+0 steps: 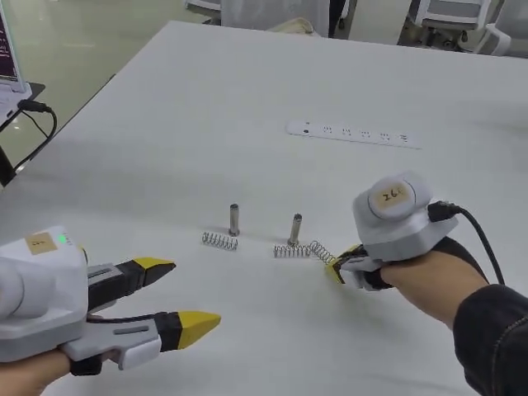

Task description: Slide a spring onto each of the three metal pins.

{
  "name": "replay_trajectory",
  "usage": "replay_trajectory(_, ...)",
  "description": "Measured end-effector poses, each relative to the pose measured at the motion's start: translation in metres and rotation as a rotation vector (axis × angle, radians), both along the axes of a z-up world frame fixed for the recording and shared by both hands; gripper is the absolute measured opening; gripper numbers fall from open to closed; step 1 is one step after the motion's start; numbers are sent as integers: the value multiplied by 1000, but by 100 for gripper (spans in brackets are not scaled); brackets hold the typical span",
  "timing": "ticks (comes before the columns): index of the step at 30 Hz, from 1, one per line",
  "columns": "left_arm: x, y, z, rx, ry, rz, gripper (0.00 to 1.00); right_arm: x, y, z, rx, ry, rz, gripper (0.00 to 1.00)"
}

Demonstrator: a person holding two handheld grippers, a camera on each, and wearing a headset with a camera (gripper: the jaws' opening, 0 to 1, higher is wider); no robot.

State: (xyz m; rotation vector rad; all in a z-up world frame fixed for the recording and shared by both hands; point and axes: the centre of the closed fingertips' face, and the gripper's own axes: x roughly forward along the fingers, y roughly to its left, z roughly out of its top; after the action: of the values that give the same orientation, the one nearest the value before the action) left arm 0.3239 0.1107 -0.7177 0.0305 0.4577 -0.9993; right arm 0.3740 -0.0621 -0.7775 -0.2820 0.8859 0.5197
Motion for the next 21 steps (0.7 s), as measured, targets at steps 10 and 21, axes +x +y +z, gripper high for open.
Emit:
replay_trajectory(10,-5,-5,3,6,-8,-34,51,-16,-1,18,-10,-25,34,8)
replay_trajectory(21,-9,-10,7,1,-21,-71,50,-34,12,42,8,-12,103,8)
